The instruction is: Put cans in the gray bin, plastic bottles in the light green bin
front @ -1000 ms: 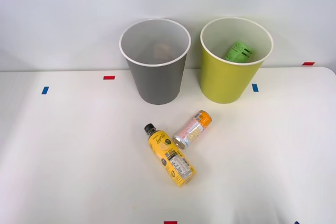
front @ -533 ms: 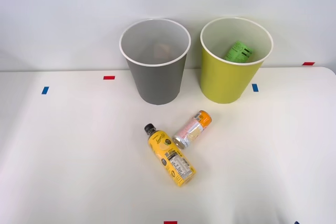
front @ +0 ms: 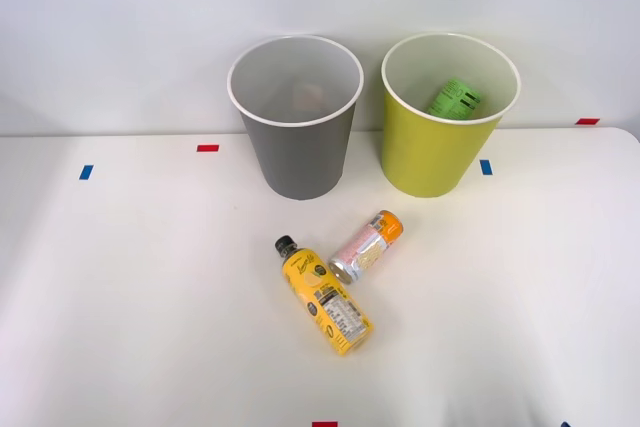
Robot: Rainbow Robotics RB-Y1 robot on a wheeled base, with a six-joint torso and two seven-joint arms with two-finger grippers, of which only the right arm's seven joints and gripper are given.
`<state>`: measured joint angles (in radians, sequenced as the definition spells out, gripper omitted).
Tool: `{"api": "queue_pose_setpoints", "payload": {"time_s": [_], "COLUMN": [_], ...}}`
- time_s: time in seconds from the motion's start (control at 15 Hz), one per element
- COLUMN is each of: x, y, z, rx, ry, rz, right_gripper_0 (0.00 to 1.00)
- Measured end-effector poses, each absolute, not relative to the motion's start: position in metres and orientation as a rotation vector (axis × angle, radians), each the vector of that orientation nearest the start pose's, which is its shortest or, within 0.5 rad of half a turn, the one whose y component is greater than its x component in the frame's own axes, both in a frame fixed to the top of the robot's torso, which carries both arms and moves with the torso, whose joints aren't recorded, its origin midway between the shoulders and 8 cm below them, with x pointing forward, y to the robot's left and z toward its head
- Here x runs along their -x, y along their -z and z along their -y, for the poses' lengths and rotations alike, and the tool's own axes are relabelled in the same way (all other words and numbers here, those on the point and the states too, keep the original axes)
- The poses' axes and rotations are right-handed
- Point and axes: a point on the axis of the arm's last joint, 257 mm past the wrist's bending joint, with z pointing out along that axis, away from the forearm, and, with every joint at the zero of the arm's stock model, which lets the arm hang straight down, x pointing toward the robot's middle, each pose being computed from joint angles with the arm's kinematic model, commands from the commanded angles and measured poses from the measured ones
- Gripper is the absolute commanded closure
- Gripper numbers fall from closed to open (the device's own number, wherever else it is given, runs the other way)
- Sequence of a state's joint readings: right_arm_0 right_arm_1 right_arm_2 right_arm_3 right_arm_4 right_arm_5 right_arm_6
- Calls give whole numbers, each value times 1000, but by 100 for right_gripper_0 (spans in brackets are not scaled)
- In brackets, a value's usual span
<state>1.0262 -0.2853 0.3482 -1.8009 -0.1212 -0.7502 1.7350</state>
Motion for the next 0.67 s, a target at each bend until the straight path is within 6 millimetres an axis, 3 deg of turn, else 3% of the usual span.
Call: {"api": "queue_pose_setpoints", "payload": {"time_s": [0.67], "x": [-190], "y": [309], "z": [224], "rx": [114], "ry": [43], "rz": [-1627], "right_gripper_0": [0]}}
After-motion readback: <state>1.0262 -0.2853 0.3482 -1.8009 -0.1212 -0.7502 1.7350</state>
